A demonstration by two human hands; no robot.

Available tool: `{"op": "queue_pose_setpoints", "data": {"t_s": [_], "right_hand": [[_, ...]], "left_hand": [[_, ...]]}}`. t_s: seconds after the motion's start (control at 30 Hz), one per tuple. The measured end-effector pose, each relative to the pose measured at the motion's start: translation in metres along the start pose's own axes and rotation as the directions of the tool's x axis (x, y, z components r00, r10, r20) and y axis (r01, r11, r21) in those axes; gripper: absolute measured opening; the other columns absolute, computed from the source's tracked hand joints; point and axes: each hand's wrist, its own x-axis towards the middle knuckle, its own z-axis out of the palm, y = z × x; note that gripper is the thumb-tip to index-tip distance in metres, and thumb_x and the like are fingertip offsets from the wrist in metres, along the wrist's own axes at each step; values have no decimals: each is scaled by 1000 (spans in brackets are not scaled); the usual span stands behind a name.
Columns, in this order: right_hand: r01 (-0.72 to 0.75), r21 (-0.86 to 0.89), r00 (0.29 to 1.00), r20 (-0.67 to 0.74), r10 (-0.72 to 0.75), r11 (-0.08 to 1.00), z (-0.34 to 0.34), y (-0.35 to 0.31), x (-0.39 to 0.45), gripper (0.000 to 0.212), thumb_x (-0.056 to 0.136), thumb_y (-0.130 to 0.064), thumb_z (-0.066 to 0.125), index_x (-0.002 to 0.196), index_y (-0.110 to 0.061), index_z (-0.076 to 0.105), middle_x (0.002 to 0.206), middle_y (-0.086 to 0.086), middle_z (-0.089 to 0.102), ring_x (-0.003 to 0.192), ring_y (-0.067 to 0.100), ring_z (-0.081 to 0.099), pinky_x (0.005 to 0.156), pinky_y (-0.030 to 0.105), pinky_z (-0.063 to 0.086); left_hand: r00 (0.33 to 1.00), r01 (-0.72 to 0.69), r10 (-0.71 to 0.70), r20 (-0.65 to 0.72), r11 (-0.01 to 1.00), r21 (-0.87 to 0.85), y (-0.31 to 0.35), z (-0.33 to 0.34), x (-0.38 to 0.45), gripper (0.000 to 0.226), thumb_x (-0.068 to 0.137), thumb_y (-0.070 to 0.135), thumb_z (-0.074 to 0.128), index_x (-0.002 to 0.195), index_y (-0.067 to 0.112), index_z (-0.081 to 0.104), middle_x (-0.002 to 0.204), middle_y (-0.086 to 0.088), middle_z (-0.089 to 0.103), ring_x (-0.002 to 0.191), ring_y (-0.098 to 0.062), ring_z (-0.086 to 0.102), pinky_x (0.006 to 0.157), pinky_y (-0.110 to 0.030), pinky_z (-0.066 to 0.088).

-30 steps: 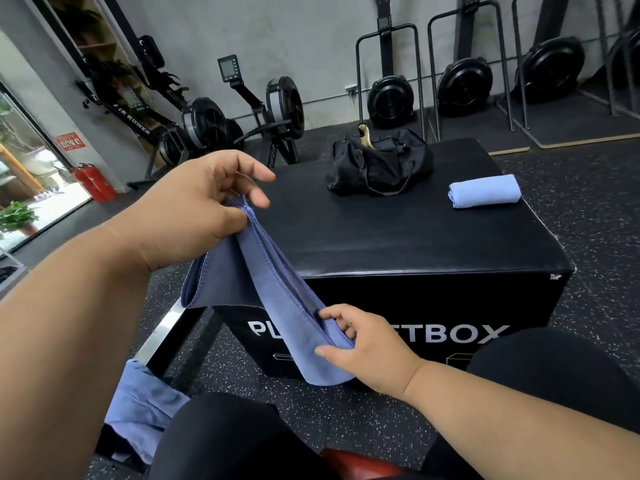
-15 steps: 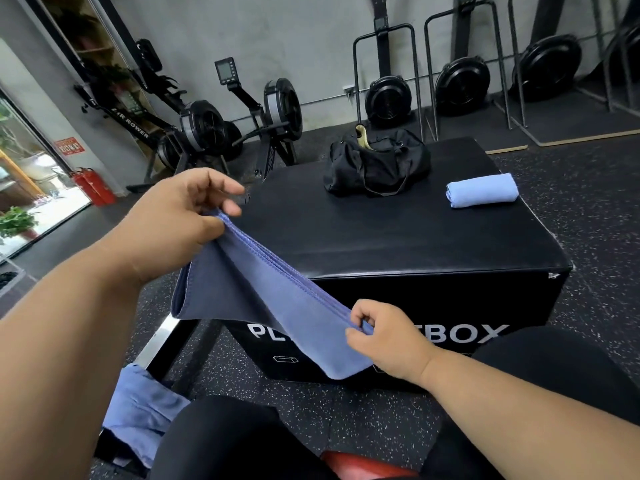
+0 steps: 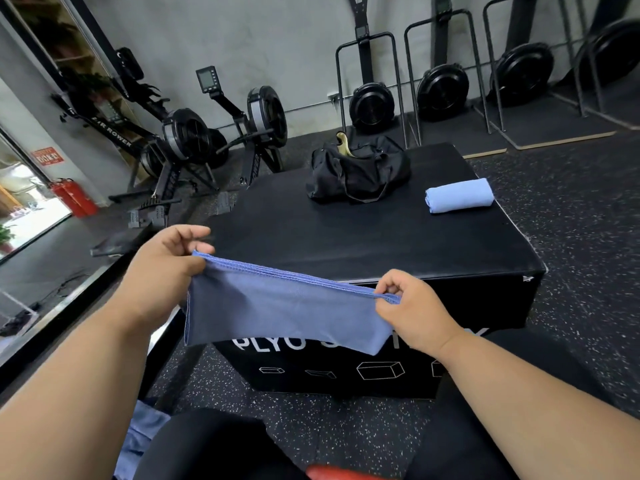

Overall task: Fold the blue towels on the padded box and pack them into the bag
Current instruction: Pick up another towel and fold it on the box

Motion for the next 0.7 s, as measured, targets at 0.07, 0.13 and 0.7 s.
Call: {"op": "queue_pose_setpoints", "data": {"t_s": [0.07, 0.13, 0.7], "right_hand": [[9, 37, 1000, -9, -9, 999, -10, -3, 5, 25, 86, 0, 61, 83, -24, 62, 72, -3, 56, 60, 11, 44, 55, 25, 42], [33, 64, 999, -33, -31, 997, -19, -7, 11, 25, 88, 2, 61, 87, -23, 60, 74, -8, 54, 63, 9, 45, 59, 22, 42], [35, 166, 992, -125, -14, 985, -61, -37, 118, 25, 89, 1, 79, 102, -19, 69, 95, 1, 77, 87, 8, 69, 83, 21, 56]], "left_hand": [[999, 27, -28, -30, 999, -21, -8, 7, 3, 56, 89, -27, 46, 108, 21, 67, 91, 2, 65, 70, -4, 57, 68, -18, 46], [996, 73, -76, -51, 996, -55, -18, 15, 9, 54, 91, -24, 46, 109, 22, 67, 93, 1, 65, 72, -6, 56, 65, -19, 44], [939, 342, -341, 42, 920, -190, -102, 55, 100, 58, 91, -15, 46, 128, 27, 64, 109, 0, 67, 79, -14, 56, 64, -30, 40]]}}
